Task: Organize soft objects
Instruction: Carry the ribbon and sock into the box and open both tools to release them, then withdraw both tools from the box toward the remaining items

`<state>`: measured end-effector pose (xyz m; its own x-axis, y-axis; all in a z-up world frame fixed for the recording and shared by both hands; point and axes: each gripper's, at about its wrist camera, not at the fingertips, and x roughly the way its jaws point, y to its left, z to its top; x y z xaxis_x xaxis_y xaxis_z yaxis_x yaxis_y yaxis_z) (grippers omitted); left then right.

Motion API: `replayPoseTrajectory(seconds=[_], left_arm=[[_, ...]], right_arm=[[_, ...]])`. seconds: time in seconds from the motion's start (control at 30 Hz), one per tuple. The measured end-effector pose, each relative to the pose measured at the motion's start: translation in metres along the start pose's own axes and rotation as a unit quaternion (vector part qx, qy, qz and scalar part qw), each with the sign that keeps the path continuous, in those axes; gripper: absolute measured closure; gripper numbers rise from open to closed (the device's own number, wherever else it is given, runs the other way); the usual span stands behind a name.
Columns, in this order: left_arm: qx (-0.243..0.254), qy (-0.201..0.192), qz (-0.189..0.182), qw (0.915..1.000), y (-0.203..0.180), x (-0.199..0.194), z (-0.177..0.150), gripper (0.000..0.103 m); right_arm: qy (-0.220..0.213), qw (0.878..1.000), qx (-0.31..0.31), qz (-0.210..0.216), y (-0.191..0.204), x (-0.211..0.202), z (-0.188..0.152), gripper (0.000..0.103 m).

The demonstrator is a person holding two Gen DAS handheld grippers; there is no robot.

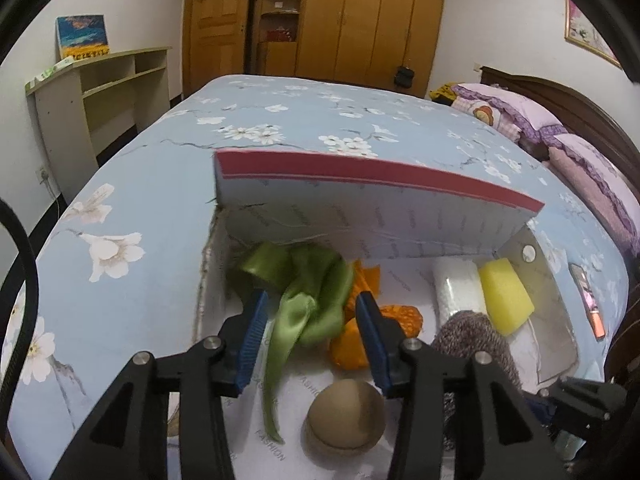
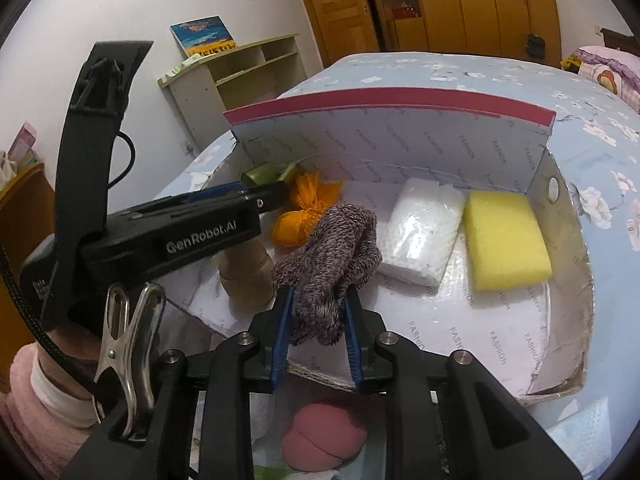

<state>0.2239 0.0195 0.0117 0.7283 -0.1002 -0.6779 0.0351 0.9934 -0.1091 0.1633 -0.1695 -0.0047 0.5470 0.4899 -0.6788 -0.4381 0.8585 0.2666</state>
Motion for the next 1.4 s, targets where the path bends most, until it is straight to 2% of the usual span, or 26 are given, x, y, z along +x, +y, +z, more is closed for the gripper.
replayPoseTrajectory(seconds=[0.27, 0.43, 0.7, 0.87, 1.4], left_arm=[[0.01, -0.011, 0.006, 0.9999, -0.002, -0.018, 0.003, 0.052], [0.015, -0.011, 0.009, 0.9998, -0.005, -0.024, 0.001, 0.052], [0.016, -0.011, 0.01, 0.9998, -0.009, -0.042, -0.004, 0.052], [0.033, -0.02, 0.011, 0.9992, -0.017, -0.055, -0.01, 0.051], [0.024, -0.023, -0.002, 0.9994, -0.02, -0.091, -0.036, 0.051]], right_arm=[[-0.007, 0.999, -0.034, 0.0, 0.015, -0.006, -0.003, 0.06], [-0.014, 0.999, -0.027, 0.01, 0.015, -0.014, -0.004, 0.055], [-0.035, 0.999, -0.009, 0.012, 0.012, -0.036, -0.01, 0.055], [-0.03, 0.999, -0.008, -0.01, 0.013, -0.038, -0.016, 0.055], [-0.045, 0.999, 0.029, -0.012, 0.008, -0.068, -0.034, 0.055]])
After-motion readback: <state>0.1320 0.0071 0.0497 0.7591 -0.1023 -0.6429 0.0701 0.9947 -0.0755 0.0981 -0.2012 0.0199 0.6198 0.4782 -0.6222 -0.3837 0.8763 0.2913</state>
